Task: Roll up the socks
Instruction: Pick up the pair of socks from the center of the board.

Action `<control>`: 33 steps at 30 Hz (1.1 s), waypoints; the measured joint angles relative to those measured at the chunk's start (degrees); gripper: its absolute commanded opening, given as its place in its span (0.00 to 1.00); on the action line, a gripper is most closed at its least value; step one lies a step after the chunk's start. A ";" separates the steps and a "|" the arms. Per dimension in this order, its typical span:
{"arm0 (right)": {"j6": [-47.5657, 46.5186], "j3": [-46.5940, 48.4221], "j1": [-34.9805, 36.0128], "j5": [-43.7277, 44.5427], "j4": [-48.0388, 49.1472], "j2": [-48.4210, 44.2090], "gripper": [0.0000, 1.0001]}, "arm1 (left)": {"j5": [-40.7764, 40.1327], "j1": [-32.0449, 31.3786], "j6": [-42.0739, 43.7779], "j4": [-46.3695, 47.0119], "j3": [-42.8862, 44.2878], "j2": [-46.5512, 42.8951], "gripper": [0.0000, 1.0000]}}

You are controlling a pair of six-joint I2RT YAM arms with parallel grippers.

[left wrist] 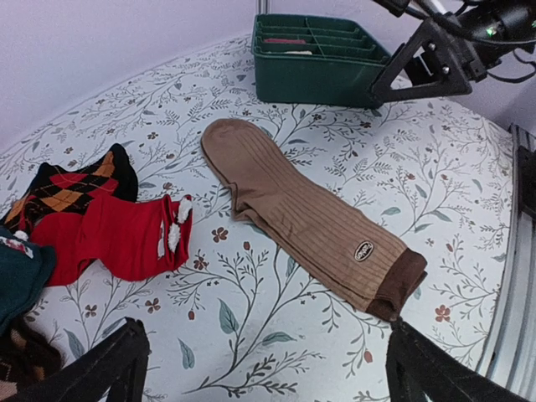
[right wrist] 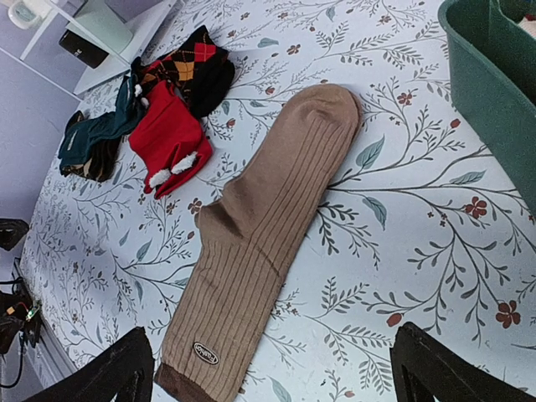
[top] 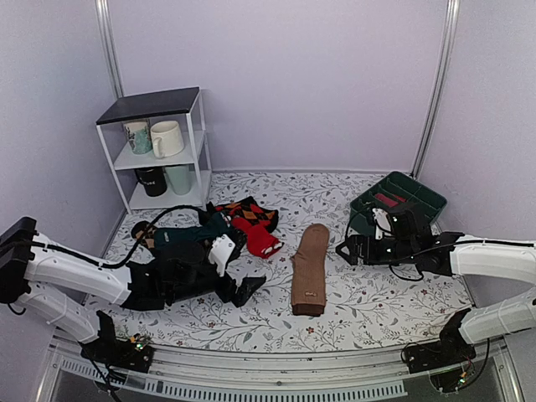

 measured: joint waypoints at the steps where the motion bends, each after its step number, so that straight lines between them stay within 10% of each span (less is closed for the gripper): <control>1: -0.04 0.00 0.00 0.11 0.00 0.00 1.00 | 0.02 0.00 0.17 0.28 -0.35 -0.35 0.99; 17: -3.69 -11.52 0.90 -6.69 9.20 -6.36 0.94 | -0.28 0.00 1.25 5.25 -5.11 -4.52 1.00; 33: -17.05 -20.96 26.95 -0.33 33.88 4.22 0.84 | 8.87 0.00 3.34 12.44 -6.86 0.28 0.99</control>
